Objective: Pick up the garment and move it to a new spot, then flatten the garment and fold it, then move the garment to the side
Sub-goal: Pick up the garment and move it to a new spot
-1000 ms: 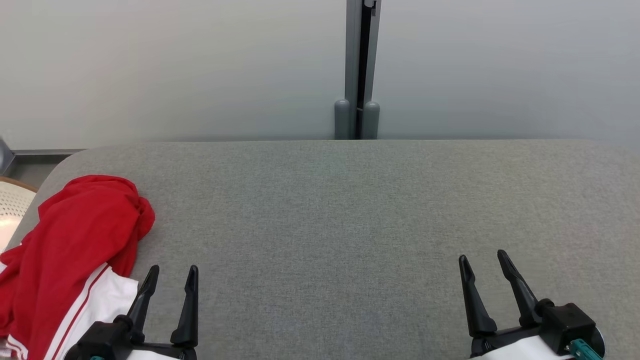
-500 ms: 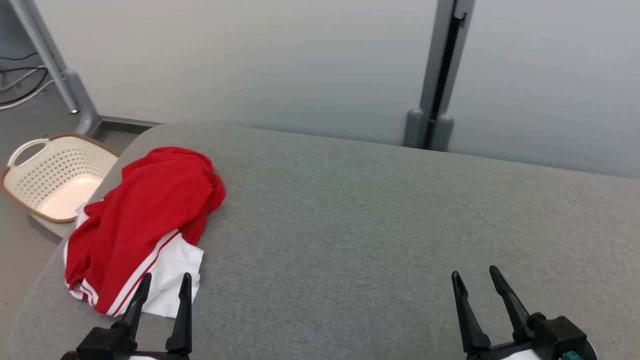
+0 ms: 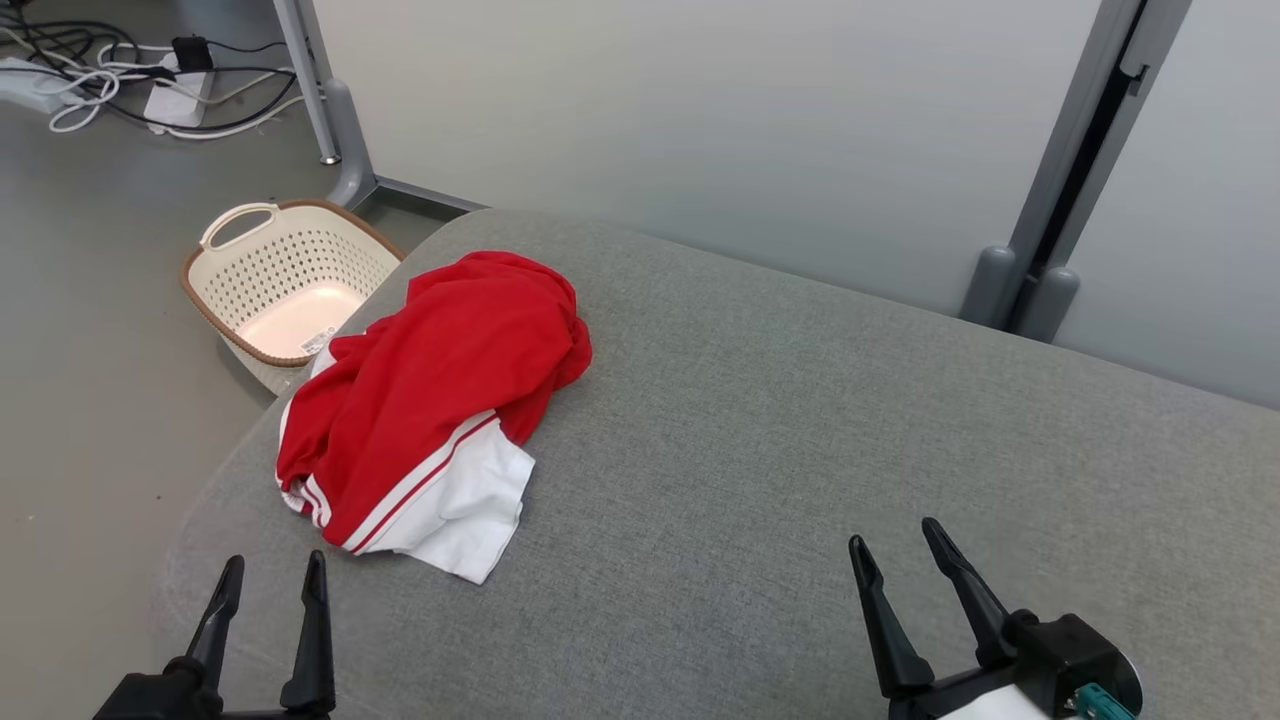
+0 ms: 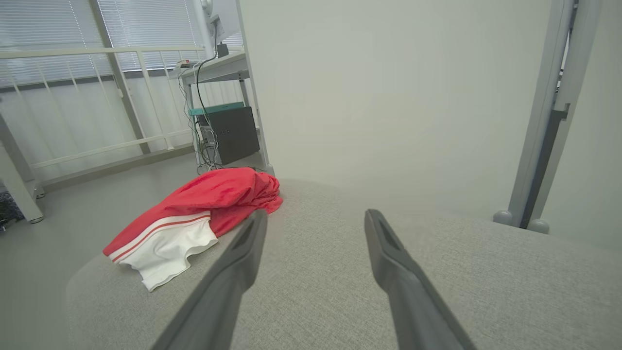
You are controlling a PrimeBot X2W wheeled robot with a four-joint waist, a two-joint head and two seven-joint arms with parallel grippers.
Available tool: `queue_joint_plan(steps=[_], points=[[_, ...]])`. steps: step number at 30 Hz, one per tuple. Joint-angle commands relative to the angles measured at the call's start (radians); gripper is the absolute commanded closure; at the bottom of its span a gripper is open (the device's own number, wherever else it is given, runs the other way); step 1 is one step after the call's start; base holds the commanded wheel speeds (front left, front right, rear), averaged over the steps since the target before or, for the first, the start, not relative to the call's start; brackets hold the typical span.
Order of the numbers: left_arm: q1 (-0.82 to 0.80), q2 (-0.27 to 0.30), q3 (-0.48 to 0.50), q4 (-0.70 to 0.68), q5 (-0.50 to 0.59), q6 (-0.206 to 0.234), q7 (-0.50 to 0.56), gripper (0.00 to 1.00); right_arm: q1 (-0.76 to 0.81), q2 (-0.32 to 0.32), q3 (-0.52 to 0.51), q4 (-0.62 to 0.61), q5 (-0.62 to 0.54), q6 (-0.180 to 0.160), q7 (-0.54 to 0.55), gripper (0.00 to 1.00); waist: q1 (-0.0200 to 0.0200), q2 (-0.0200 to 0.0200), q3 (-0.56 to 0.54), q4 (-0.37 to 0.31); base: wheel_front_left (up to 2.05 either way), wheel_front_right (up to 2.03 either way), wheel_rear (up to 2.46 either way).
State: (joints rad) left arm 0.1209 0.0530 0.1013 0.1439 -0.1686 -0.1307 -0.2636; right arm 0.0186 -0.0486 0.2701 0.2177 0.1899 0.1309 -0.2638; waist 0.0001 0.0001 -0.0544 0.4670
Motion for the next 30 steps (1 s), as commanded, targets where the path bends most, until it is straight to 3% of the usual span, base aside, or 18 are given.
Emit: queue_joint_plan(steps=[1, 12, 20, 24, 30], points=[[0.015, 0.003, 0.012, -0.005, -0.004, 0.0, -0.002, 0.0, -0.016, -0.003, 0.006, 0.009, -0.005, 0.0, -0.001, 0.0, -0.0001, -0.0001, 0.012, 0.011, 0.0, 0.0, 0.0], [-0.018, 0.006, 0.038, 0.001, 0.007, 0.0, -0.001, 0.0, -0.017, -0.003, 0.008, 0.022, -0.013, 0.0, -0.001, 0.0, -0.0001, -0.0001, 0.03, 0.019, 0.0, 0.0, 0.0], [-0.251, 0.132, -0.034, 0.101, -0.016, 0.0, -0.001, 0.0, -0.029, -0.003, -0.049, -0.002, -0.077, 0.0, -0.001, 0.0, -0.0001, -0.0001, 0.117, -0.014, 0.0, 0.0, 0.0], [-0.431, 0.21, -0.101, 0.277, -0.085, 0.0, 0.01, 0.0, -0.076, -0.021, -0.062, -0.014, -0.122, 0.0, -0.001, 0.0, -0.0001, -0.0001, 0.212, -0.054, 0.0, 0.0, 0.0], [-0.728, 0.288, -0.282, 0.52, -0.26, 0.0, 0.152, 0.0, -0.145, -0.065, -0.081, -0.032, -0.162, 0.0, -0.001, 0.0, -0.0001, -0.0001, 0.354, -0.093, 0.0, 0.0, 0.0]])
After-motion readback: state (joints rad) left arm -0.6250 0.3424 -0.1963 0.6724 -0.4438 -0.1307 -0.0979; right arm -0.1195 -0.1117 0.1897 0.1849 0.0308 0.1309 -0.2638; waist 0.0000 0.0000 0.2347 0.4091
